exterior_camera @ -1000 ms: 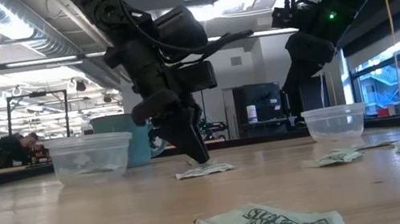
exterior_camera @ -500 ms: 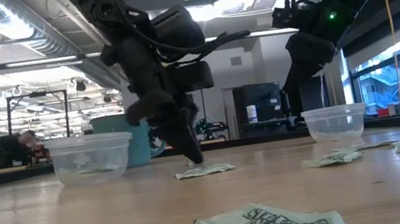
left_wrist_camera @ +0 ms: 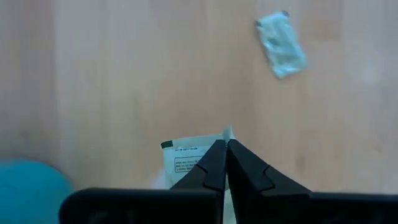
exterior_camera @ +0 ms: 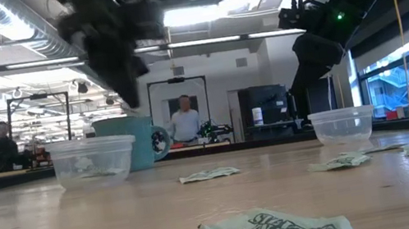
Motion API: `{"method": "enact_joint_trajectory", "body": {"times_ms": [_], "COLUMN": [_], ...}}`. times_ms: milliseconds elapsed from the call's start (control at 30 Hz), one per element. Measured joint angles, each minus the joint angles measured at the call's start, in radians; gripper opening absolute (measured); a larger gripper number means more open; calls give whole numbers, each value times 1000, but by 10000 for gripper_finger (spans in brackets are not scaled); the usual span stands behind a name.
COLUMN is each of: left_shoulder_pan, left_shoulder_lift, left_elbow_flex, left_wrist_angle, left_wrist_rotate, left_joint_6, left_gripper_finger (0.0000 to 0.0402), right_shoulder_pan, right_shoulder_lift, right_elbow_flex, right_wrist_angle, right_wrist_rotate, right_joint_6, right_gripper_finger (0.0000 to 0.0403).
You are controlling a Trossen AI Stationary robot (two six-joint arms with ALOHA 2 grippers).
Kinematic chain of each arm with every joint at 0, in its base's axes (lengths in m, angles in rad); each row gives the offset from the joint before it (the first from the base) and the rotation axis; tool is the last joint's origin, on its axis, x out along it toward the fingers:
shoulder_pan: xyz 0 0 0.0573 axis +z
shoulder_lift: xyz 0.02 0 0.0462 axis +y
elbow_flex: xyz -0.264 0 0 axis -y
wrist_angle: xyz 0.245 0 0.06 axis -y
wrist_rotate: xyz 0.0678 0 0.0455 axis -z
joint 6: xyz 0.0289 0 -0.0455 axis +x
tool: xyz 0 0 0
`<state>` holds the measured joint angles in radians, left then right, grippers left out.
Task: Pick and place Stevia / Truvia into bins
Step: Put the white stevia packet into the left transparent container
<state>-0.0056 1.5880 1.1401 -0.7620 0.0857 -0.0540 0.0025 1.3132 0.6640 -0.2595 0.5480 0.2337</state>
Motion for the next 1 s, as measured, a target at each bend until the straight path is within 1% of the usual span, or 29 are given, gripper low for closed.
{"method": "enact_joint_trajectory", "body": {"times_ms": [100,233,400,600,767,900,1000], "left_shoulder_pan": [-50,-94,-101,-90,-89,-89,-89], "left_shoulder_lift": [-38,-41,-33,-33,-33,-39,-39], "left_elbow_flex": [-39,-89,-132,-170,-175,-172,-148], "left_wrist_angle": [1,12,29,47,47,42,-2], "left_wrist_rotate": [-1,-53,-122,-129,-163,-155,-142], "left_joint_6": [-69,-134,-195,-217,-247,-243,-241], "left_gripper_finger": [4,7,8,7,32,59,76], "right_shoulder_pan": [0,0,0,0,0,0,0], "right_shoulder_lift": [0,0,0,0,0,0,0], "right_elbow_flex": [0,0,0,0,0,0,0], "right_wrist_angle": [1,5,9,8,8,7,6], "right_wrist_rotate": [0,0,0,0,0,0,0], "right_joint_6": [0,-1,0,0,0,0,0], "right_gripper_finger": [118,118,118,118,118,118,118]}}
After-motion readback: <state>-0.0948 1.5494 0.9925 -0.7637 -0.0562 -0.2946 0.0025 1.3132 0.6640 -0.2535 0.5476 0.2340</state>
